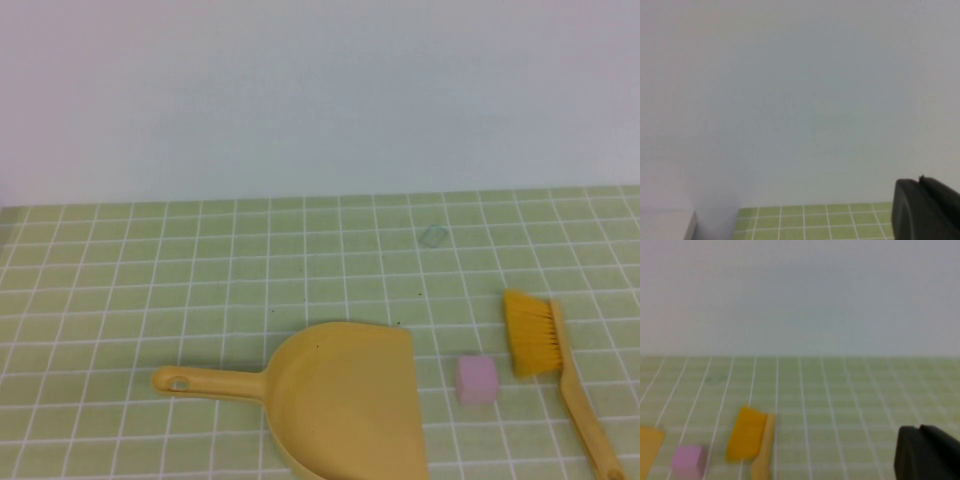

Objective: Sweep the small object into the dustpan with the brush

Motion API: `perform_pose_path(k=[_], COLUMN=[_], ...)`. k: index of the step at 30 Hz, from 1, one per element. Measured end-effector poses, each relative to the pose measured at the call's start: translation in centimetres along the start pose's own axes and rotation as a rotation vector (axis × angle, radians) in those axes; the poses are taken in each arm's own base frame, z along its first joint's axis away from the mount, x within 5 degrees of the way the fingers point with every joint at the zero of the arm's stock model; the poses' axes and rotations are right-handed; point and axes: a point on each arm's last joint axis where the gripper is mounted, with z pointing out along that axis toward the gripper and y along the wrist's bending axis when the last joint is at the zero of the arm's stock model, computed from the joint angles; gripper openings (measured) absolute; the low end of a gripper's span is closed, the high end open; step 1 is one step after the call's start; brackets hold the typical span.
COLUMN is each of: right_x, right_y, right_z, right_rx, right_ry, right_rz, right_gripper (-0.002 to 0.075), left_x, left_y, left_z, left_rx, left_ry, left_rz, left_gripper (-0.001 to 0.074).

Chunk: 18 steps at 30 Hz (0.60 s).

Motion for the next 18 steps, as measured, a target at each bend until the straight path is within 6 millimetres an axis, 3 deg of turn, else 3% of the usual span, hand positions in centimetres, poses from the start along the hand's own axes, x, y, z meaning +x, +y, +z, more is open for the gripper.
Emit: perform_pose_path(k=[5,10,14,18], right_x=[-1.2,-2.2,-3.0,-2.5], right_y=[0.7,1.0,1.6,1.9], right_z=[2.2,7.0,10.8,14.2], right_rx=[-0.080,-0.149,-0.224,-0.305], right_ry=[0.349,0.663,0.750,0.884], right_rz=[0.047,0.035,0.050,0.001], right_gripper=[0.0000,0.0000,0.0000,0.0000], left_x=[0.4,0.6,1.4,2.2], left_y=[0.0,-0.1,-0.3,-0.6], left_z=[0.2,1.7,3.4,5.3], left_rx=[0.003,0.005,0.004,0.011], left_ry=[0.050,0.185,0.388,0.578], left_rz=[-0.052,-0.061,-0.107,-0.132], left_gripper=[-0.0004,-0.0004,-0.0004,-0.0004])
